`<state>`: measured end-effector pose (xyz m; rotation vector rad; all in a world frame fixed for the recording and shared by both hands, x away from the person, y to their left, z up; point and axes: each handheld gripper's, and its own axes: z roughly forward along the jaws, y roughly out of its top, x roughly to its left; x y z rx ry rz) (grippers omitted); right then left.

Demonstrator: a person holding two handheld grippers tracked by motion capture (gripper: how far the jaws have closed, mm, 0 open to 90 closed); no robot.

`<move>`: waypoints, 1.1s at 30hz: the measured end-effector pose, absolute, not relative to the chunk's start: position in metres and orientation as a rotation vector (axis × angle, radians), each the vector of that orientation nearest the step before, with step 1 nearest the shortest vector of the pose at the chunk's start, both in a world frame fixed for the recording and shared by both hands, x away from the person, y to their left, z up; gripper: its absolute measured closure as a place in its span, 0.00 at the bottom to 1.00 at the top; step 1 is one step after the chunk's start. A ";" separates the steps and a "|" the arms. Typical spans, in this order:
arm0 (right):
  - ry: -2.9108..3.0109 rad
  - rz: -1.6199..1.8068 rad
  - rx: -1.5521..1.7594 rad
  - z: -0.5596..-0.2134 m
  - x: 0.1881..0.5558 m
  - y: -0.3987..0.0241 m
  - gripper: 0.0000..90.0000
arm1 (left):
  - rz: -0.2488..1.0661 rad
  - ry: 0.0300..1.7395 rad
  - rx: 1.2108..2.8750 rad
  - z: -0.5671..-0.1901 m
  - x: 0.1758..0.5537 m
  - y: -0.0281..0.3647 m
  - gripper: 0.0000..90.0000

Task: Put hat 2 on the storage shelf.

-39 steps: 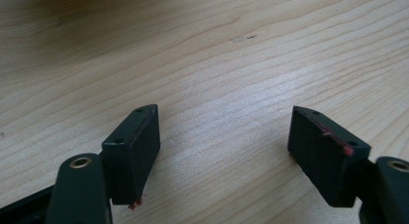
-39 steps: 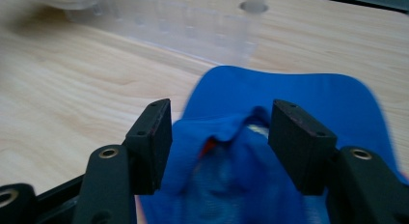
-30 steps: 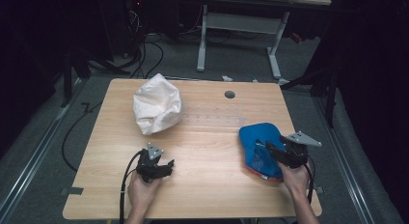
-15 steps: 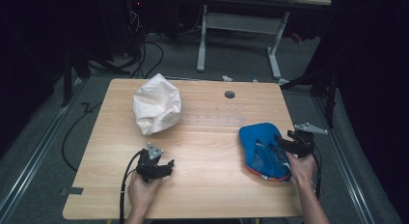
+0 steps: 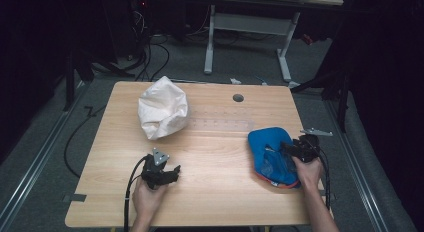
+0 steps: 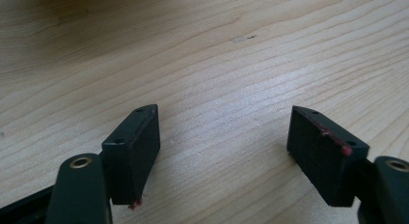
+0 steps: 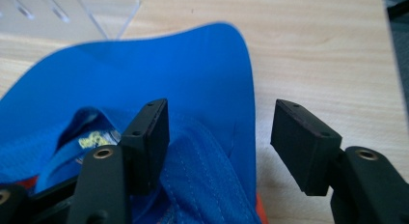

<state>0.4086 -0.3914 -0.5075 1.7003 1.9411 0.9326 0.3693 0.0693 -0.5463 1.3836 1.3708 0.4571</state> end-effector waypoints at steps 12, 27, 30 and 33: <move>2.034 0.948 1.714 -0.518 0.411 -0.388 0.67 | 0.457 1.371 1.384 -0.546 0.369 0.069 0.31; 2.100 0.969 1.681 -0.520 0.392 -0.385 0.88 | 0.457 1.371 1.383 -0.546 0.369 0.069 0.31; 2.083 1.025 1.706 -0.522 0.388 -0.386 0.90 | 0.457 1.371 1.384 -0.546 0.369 0.069 0.31; 2.070 1.075 1.720 -0.523 0.384 -0.386 0.92 | 0.457 1.371 1.383 -0.546 0.369 0.069 0.31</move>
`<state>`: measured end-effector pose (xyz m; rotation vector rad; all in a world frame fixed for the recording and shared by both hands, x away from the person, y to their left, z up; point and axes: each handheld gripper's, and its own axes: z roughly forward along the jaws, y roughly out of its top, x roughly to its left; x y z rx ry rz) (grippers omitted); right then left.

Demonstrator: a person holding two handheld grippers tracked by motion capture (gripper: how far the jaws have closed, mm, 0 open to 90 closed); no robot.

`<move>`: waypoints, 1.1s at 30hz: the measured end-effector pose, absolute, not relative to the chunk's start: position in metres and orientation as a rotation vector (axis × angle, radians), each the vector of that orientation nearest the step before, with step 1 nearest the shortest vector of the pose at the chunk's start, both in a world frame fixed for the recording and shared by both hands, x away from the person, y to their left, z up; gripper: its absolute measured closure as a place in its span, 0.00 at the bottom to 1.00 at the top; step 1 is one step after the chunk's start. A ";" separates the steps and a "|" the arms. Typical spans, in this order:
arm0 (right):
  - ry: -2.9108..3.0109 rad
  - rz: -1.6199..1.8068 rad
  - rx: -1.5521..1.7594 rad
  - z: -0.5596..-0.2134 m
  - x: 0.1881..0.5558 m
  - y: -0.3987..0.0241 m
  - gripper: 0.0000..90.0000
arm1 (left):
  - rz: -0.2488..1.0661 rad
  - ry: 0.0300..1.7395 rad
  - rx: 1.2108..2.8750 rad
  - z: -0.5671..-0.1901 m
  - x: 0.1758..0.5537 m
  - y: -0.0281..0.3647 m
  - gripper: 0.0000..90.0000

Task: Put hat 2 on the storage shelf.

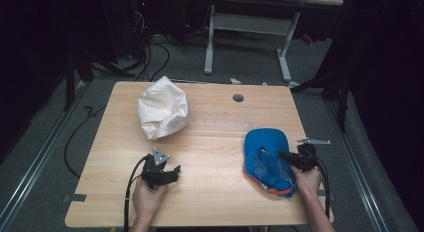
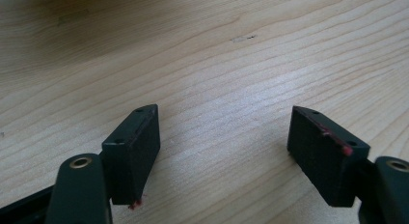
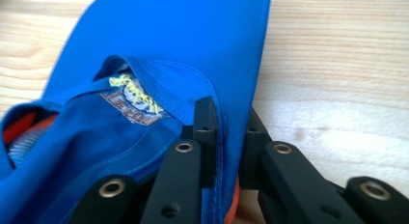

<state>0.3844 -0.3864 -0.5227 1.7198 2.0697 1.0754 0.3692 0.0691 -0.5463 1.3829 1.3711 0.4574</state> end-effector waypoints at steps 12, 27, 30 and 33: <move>2.063 1.222 1.695 -0.513 0.371 -0.377 0.95 | 0.458 1.372 1.382 -0.546 0.369 0.069 0.31; 2.106 1.336 1.559 -0.472 0.369 -0.349 0.95 | 0.467 1.381 1.395 -0.545 0.368 0.066 0.28; 2.117 1.350 1.544 -0.465 0.370 -0.342 0.95 | 0.474 1.352 1.399 -0.543 0.366 0.064 0.27; 2.128 1.369 1.528 -0.459 0.373 -0.337 0.95 | 0.463 1.317 1.387 -0.538 0.362 0.062 0.27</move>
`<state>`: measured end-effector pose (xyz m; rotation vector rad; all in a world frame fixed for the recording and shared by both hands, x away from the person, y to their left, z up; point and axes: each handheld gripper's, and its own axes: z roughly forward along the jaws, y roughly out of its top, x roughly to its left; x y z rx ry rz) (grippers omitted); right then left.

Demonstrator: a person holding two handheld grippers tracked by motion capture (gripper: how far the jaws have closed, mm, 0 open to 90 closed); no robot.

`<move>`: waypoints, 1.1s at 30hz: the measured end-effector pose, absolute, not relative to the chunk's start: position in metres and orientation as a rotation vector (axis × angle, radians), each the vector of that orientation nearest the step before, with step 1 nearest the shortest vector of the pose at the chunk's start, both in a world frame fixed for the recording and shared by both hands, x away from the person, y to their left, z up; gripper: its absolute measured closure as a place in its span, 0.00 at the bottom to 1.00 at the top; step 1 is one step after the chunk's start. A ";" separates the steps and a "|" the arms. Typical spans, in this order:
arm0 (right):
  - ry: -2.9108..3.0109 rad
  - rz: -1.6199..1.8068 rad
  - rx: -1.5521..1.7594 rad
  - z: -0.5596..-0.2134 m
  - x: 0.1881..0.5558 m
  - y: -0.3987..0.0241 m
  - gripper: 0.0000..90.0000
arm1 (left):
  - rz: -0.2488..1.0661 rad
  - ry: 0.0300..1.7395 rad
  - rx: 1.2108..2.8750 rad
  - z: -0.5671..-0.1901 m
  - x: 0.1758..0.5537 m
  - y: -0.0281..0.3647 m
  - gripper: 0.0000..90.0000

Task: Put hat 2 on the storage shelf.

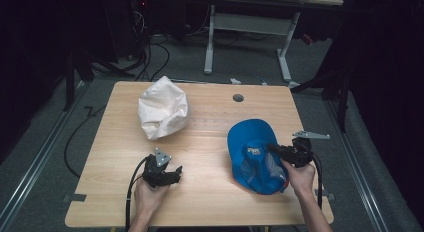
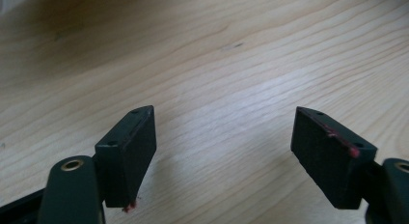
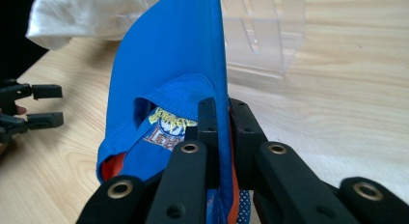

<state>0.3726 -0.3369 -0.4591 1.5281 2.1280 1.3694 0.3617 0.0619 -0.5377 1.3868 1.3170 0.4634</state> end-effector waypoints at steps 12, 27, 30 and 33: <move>2.172 1.446 1.484 -0.444 0.382 -0.315 0.95 | 0.445 1.196 1.420 -0.519 0.361 0.032 0.27; 2.236 1.542 1.433 -0.429 0.392 -0.283 0.95 | 0.418 1.085 1.457 -0.502 0.367 -0.001 0.26; 2.246 1.569 1.444 -0.427 0.395 -0.279 0.95 | 0.406 1.070 1.460 -0.500 0.368 -0.005 0.26; 2.256 1.579 1.449 -0.425 0.398 -0.276 0.95 | 0.395 1.059 1.464 -0.498 0.368 -0.007 0.26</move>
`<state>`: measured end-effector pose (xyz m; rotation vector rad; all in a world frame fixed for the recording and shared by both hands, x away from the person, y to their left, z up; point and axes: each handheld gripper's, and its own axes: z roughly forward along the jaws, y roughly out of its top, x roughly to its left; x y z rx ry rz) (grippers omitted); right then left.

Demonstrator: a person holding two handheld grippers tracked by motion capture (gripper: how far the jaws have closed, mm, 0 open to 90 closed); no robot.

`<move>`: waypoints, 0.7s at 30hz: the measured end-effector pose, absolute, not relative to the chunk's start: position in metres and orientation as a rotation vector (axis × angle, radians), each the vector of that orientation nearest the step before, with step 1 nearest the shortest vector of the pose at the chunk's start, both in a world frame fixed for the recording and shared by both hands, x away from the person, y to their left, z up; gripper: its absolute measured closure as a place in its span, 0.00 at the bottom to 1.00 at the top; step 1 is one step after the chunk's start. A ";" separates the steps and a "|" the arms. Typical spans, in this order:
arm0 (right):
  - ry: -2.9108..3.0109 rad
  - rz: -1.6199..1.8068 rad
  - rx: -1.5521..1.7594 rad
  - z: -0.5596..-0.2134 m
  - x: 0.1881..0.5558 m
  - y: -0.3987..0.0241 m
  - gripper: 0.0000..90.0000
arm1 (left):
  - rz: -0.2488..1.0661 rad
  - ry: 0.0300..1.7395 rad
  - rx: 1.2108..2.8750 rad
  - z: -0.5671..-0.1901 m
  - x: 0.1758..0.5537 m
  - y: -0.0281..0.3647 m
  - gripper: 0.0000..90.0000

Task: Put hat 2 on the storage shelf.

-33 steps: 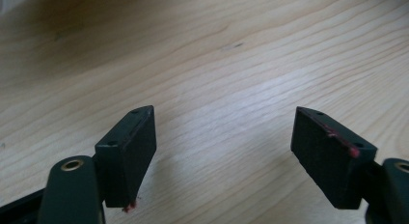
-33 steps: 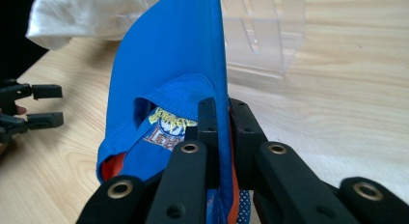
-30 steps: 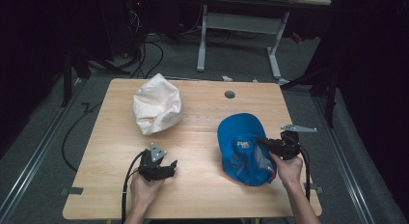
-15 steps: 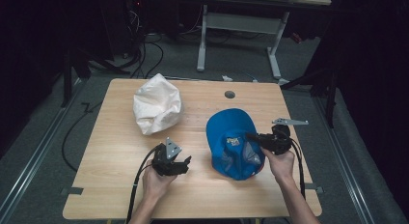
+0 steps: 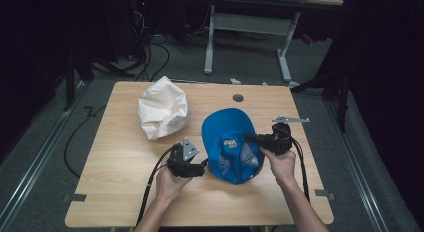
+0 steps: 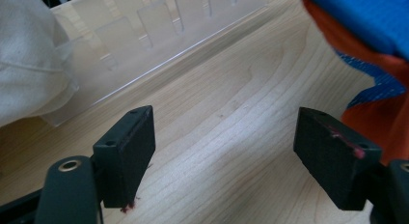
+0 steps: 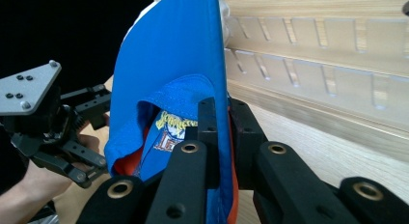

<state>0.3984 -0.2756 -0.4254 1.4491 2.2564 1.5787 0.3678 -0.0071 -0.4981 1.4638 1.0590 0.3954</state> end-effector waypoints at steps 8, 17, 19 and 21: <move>2.280 1.537 1.465 -0.426 0.404 -0.265 0.95 | 0.373 1.016 1.447 -0.491 0.363 -0.009 0.26; 2.361 1.335 1.452 -0.435 0.407 -0.251 0.94 | 0.422 0.976 1.439 -0.485 0.357 -0.006 0.23; 2.386 1.301 1.450 -0.437 0.407 -0.249 0.94 | 0.441 0.961 1.444 -0.485 0.355 -0.006 0.22; 2.409 1.271 1.448 -0.438 0.408 -0.248 0.94 | 0.463 0.949 1.455 -0.485 0.353 -0.007 0.21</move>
